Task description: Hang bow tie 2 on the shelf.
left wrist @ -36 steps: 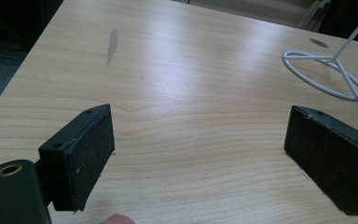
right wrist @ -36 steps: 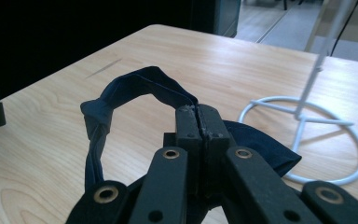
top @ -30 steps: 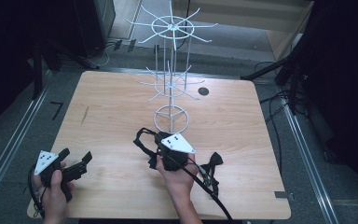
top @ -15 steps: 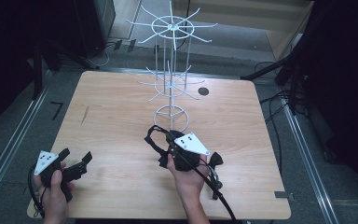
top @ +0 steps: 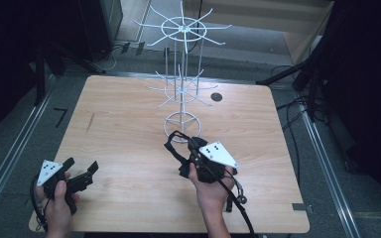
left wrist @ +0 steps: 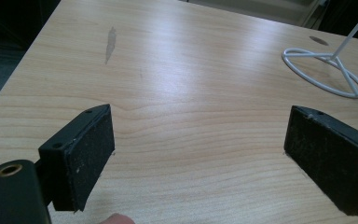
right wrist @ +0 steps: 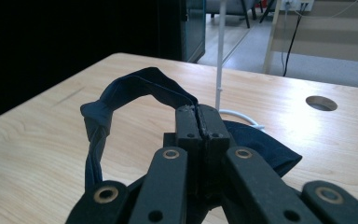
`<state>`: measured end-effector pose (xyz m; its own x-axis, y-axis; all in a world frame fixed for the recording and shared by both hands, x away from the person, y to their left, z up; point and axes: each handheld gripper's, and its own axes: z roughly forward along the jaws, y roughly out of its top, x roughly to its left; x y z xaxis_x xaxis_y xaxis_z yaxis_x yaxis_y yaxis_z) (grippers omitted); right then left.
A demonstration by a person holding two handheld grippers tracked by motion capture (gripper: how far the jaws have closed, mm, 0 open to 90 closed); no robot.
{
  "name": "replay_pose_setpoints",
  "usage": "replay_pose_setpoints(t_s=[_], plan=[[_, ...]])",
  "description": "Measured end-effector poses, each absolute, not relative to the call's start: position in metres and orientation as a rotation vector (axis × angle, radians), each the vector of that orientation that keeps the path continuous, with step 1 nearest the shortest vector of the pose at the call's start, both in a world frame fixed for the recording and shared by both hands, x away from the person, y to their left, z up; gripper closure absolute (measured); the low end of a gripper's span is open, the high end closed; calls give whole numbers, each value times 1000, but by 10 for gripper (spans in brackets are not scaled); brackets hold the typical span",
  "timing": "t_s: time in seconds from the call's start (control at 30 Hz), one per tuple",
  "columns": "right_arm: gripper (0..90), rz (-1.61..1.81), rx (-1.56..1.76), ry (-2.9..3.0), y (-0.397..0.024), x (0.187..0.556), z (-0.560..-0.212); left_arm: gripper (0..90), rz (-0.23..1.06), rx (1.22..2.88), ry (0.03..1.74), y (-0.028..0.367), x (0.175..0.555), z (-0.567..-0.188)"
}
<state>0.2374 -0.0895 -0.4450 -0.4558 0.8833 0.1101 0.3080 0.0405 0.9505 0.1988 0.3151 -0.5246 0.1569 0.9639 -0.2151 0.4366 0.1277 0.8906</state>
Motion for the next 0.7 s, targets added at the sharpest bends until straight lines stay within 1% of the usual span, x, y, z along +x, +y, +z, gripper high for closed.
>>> replay_pose_setpoints(t_s=[0.7], plan=[[900,1443,1205,1752,-105,233,-434,93,683,1466,1433,315,199,-525]])
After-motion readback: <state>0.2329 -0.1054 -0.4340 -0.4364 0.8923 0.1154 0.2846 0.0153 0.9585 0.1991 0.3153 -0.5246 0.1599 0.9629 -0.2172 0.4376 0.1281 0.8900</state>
